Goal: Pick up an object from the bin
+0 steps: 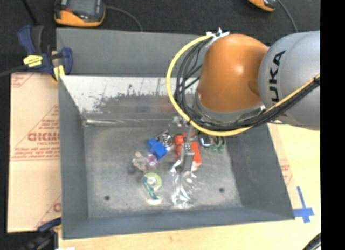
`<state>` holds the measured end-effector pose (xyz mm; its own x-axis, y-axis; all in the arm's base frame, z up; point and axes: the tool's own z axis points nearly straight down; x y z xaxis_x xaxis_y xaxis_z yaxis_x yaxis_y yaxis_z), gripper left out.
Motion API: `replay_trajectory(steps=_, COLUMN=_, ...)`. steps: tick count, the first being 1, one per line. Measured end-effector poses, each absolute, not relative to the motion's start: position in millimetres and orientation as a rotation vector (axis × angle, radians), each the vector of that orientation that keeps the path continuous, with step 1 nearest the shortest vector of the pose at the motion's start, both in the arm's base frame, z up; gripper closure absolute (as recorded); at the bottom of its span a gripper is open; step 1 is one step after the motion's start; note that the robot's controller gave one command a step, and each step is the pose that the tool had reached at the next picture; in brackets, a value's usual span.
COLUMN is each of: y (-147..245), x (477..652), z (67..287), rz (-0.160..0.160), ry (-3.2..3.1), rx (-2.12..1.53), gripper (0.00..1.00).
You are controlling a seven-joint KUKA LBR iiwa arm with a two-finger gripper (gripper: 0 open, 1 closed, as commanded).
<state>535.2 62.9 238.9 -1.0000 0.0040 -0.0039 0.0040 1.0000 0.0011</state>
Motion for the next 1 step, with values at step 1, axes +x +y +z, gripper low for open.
replay_trajectory(steps=1, y=75.9, x=589.1, z=117.5, rz=0.001, ry=3.142, rx=0.105, gripper=0.0)
